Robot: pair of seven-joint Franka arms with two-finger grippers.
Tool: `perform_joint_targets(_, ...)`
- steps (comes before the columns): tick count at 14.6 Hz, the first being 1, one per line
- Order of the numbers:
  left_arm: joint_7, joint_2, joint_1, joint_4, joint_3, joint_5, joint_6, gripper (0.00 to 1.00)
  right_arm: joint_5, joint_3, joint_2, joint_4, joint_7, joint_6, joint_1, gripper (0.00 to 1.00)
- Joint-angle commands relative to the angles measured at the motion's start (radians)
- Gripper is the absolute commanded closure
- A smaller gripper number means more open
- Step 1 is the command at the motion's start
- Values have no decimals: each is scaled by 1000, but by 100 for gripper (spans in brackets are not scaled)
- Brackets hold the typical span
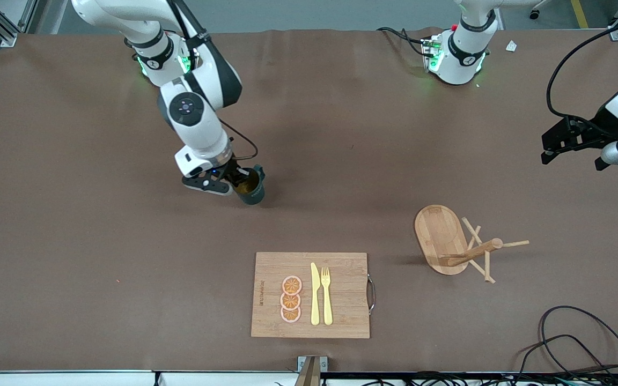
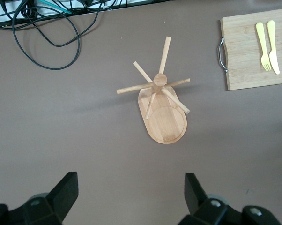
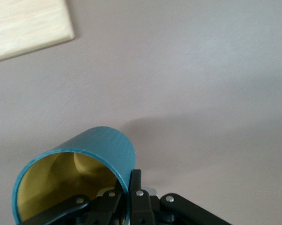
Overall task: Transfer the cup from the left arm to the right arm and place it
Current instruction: 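Carry the teal mug with the right gripper toward the table edge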
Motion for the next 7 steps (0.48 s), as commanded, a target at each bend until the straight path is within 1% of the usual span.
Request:
perform_joint_targets(1,-5,-5,-2,3,3,2,-10,0,-35,9,-105,-75,-68,-17,-92,100)
perform_joint_targets(4,-5,-5,0,3,3,2,-10,0,-35,11,-177,-116,-235,-49,-250,100)
perform_joint_targets(6,-5,-5,0,3,3,2,-10,0,-35,11,-205,-168,-347,-32,-340,100)
perform_joint_targets(7,-5,-5,-2,3,3,2,-10,0,-35,11,-210,-200,-396,-2,-389,100)
